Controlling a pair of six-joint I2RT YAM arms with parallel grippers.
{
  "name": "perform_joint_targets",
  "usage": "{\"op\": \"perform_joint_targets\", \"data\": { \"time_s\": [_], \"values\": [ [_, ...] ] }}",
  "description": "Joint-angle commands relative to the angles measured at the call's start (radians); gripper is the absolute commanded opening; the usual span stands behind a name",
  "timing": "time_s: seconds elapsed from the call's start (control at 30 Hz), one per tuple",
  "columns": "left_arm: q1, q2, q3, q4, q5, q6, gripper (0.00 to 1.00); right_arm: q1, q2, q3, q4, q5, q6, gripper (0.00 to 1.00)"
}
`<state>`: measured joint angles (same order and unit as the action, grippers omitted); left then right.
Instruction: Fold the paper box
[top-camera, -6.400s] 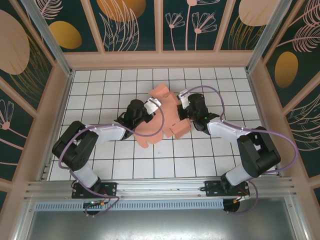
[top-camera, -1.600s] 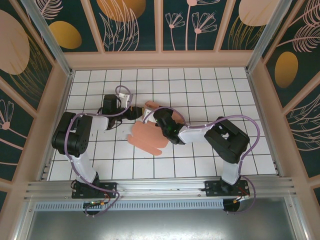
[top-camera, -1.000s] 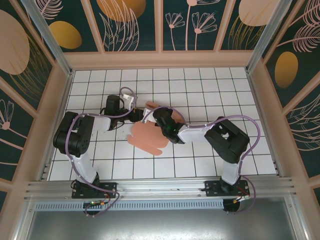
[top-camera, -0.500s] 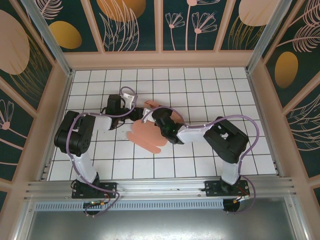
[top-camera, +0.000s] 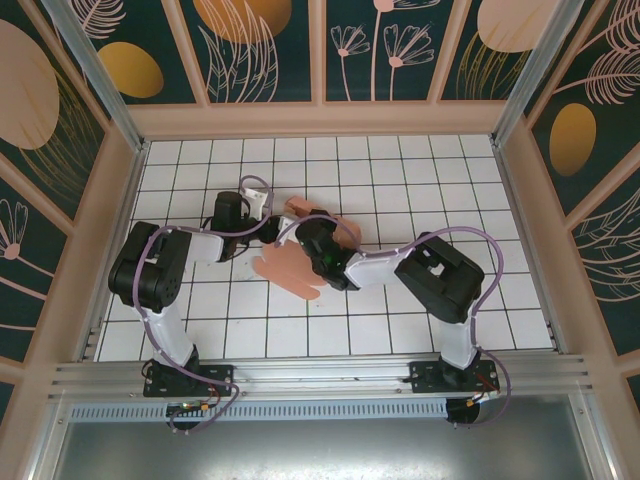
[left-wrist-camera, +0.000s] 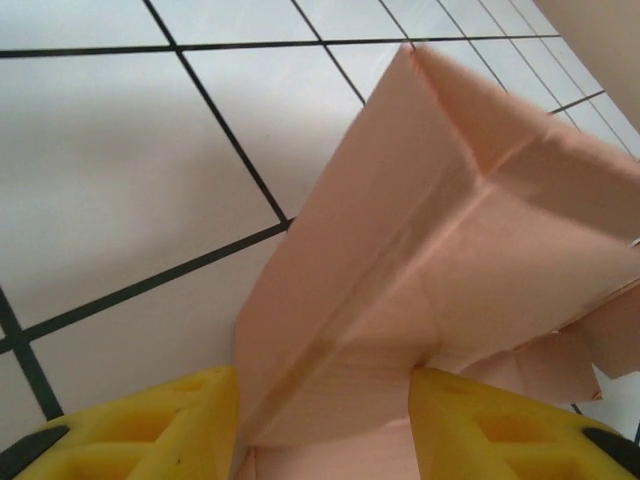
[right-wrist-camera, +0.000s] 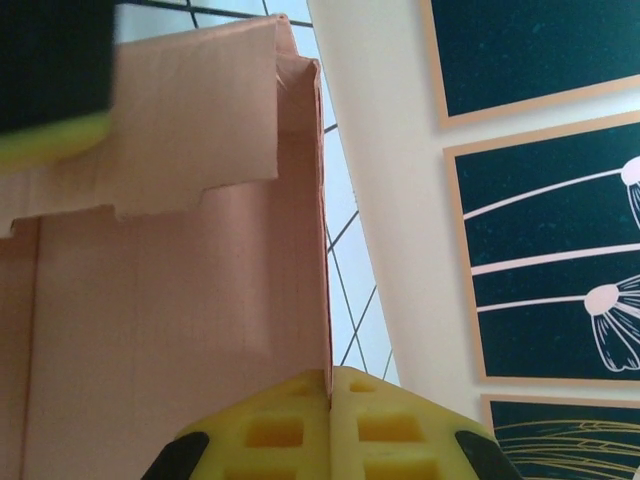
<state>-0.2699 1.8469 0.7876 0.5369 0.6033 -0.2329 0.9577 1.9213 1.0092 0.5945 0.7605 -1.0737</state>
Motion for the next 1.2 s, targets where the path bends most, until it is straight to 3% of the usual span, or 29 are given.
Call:
{"op": "perform_joint_targets", "data": {
  "time_s": [0.0, 0.47, 0.77, 0.9, 1.17],
  "values": [
    [-0.006, -0.017, -0.02, 0.034, -0.018, 0.004, 0.48, -0.001, 0.018, 0.056, -0.051, -0.004, 0.053, 0.0],
    [-0.005, 0.007, 0.026, -0.014, -0.028, 0.053, 0.48, -0.003, -0.002, 0.064, -0.129, -0.078, 0.088, 0.0],
    [-0.005, 0.014, 0.024, -0.004, -0.062, 0.047, 0.48, -0.002, -0.013, 0.163, -0.343, -0.183, 0.188, 0.0],
    [-0.006, 0.018, 0.02, 0.01, -0.064, 0.039, 0.46, 0.007, 0.014, 0.142, -0.24, -0.099, 0.097, 0.0],
    [-0.005, 0.023, 0.009, 0.045, -0.055, 0.012, 0.43, 0.014, 0.069, 0.044, 0.131, 0.006, -0.108, 0.0]
  ]
}}
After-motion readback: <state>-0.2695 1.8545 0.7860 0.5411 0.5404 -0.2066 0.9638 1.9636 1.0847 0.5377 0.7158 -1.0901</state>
